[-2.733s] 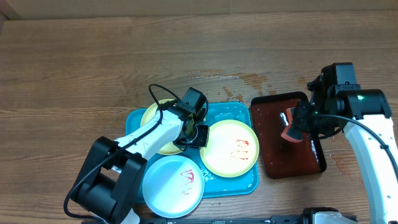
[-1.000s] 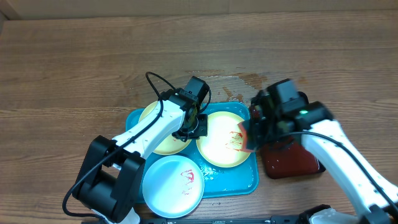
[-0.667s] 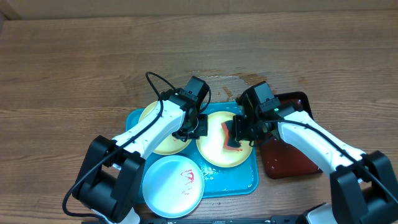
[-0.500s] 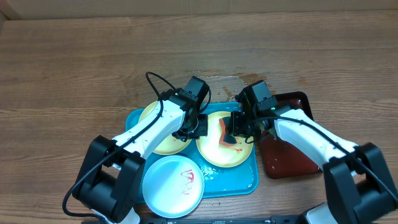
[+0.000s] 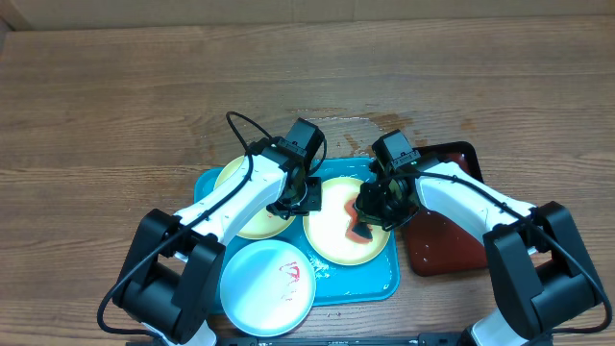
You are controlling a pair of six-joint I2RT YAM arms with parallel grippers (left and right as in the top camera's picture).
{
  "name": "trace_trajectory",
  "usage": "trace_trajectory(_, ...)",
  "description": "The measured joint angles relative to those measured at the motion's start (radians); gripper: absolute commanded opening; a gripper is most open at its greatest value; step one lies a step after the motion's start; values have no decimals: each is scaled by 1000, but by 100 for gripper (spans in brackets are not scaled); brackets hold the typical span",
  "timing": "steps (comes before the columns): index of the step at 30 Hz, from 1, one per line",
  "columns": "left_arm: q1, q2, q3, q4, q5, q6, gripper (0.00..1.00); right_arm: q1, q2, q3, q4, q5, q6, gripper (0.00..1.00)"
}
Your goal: Clean dirty plates on tray and stack at the side
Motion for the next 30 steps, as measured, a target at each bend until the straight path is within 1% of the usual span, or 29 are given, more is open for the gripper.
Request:
trace_trajectory(7, 0, 0, 0, 1, -2, 0, 4, 8, -3, 14, -44, 67, -52, 4)
trace_trajectory(12, 0, 0, 0, 3, -5, 0, 4, 8, -3, 49, -125, 224, -51, 4)
trace_trajectory(18, 0, 0, 0, 7, -5, 0, 4, 8, 4, 81, -115, 284, -61, 4)
trace_trajectory(22, 0, 0, 0, 7, -6, 0, 4, 7, 6, 83, -85, 229, -106, 4)
trace_trajectory(26, 0, 0, 0, 8, -9, 0, 4, 7, 11, 83, -48, 92, -149, 4)
trace_trajectory(30, 0, 0, 0, 10, -9, 0, 4, 7, 15, 83, -11, -43, -160, 4)
